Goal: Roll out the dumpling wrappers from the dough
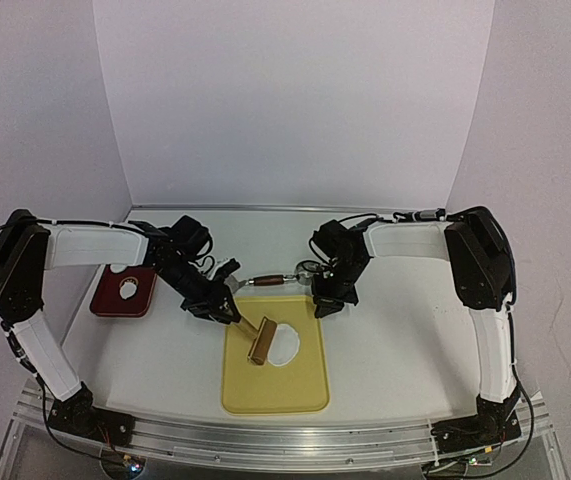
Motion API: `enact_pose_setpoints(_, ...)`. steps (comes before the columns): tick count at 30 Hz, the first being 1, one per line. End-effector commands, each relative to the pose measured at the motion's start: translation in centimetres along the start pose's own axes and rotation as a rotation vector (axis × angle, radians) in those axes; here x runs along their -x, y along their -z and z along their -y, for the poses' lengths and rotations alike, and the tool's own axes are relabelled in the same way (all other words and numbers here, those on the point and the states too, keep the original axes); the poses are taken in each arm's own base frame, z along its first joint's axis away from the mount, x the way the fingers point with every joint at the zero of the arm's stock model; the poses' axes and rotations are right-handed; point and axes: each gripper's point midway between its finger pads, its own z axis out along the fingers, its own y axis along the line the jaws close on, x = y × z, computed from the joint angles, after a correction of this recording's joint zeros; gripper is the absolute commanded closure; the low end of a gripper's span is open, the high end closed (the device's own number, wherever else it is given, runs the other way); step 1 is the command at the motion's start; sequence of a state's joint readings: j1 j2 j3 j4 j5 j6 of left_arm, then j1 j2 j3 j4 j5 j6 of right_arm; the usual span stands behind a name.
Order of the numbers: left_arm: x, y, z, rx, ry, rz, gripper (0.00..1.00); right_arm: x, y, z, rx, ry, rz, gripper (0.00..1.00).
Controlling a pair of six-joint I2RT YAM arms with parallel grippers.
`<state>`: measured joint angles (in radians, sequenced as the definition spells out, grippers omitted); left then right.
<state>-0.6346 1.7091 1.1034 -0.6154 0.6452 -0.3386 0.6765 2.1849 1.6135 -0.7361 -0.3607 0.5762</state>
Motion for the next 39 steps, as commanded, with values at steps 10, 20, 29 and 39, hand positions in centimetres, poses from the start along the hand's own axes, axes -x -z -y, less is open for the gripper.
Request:
enact_pose_setpoints(10, -6.9, 1.2, -11.3, 0.513, 0.243, -0.172, 1.0, 0.7, 1.3, 2.8, -0.093, -0.045, 0.043, 1.0)
enact_pose_setpoints(20, 1.5, 6.6, 0.0, 0.212, -0.077, 0.115, 1.0, 0.9, 1.3, 2.4, -0.079, -0.037, 0.043, 1.0)
enact_pose_setpoints(29, 3.3, 6.5, 7.2, 0.05, -0.156, 0.148, 1.0, 1.1, 1.4, 2.0, -0.063, -0.033, 0.042, 1.0)
enact_pose_setpoints(39, 3.6, 1.5, 6.0, 0.142, -0.11, 0.096, 1.0, 0.9, 1.4, 2.0, -0.061, -0.036, 0.036, 1.0)
